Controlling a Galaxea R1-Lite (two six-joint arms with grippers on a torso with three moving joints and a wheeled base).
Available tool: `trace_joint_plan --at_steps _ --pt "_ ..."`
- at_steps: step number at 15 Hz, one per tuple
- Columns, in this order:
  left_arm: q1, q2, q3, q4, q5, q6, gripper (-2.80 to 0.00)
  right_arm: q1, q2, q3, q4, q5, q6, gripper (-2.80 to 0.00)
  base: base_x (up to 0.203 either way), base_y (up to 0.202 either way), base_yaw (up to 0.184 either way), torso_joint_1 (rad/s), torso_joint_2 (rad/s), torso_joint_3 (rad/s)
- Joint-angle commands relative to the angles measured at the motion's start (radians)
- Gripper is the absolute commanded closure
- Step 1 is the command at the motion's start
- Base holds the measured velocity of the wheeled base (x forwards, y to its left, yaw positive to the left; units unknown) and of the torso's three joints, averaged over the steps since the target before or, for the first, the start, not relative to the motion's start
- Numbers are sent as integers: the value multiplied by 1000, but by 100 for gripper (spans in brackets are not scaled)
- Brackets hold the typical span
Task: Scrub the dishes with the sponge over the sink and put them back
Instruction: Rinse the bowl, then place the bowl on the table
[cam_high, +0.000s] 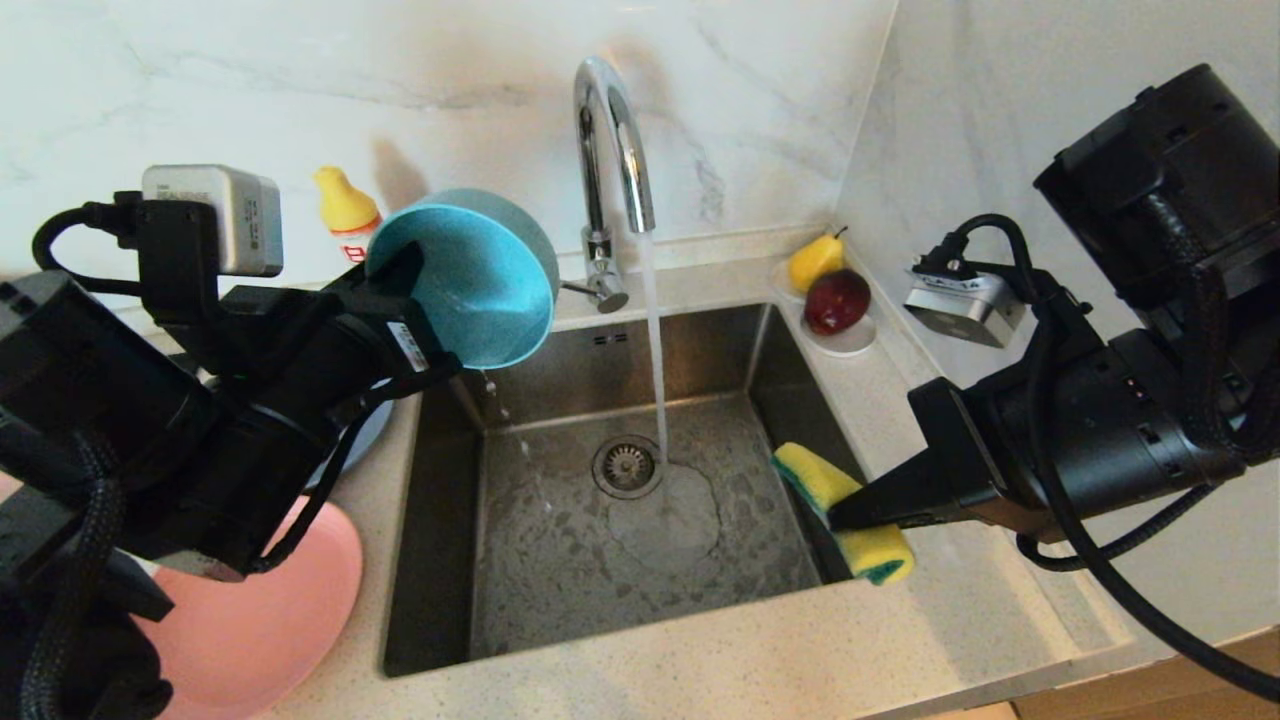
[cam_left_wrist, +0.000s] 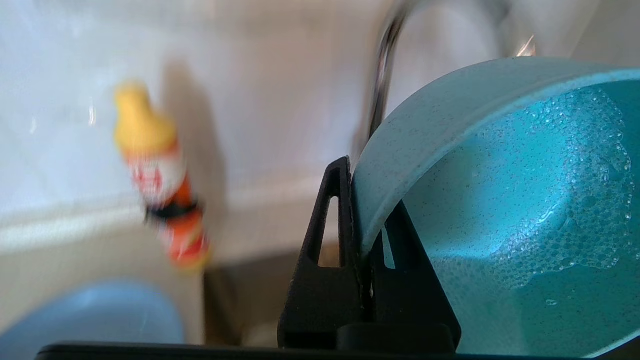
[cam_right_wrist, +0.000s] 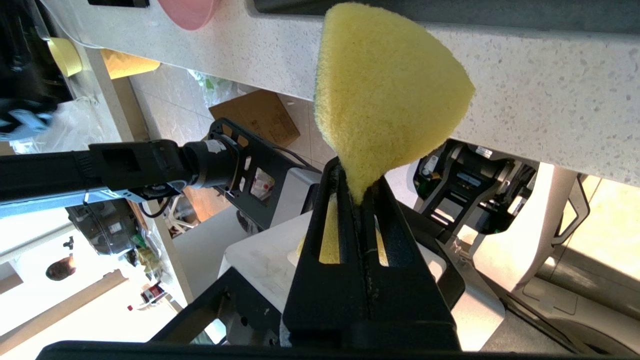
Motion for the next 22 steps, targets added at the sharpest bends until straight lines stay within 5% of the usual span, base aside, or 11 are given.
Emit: trace_joint_plan --at_steps 1,5,8,10,13,22 --pt "24 -80 -43 327 10 -52 0 1 -11 9 3 1 3 0 0 0 0 0 0 0" --pt "80 -160 -311 1253 -1 -287 0 2 -13 4 2 -4 2 0 0 0 0 0 0 0" --pt "222 -187 -581 1762 -159 -480 0 0 -11 12 2 -5 2 0 0 0 0 0 0 0" --pt "360 -196 -647 1862 -240 -540 0 0 -15 13 2 -5 2 0 0 0 0 0 0 0" --pt "552 -192 -692 1899 -271 -634 0 0 -14 13 2 -5 0 0 0 0 0 0 0 0" --pt "1175 -62 -709 1908 -445 -696 0 0 3 12 2 -5 -19 0 0 0 0 0 0 0"
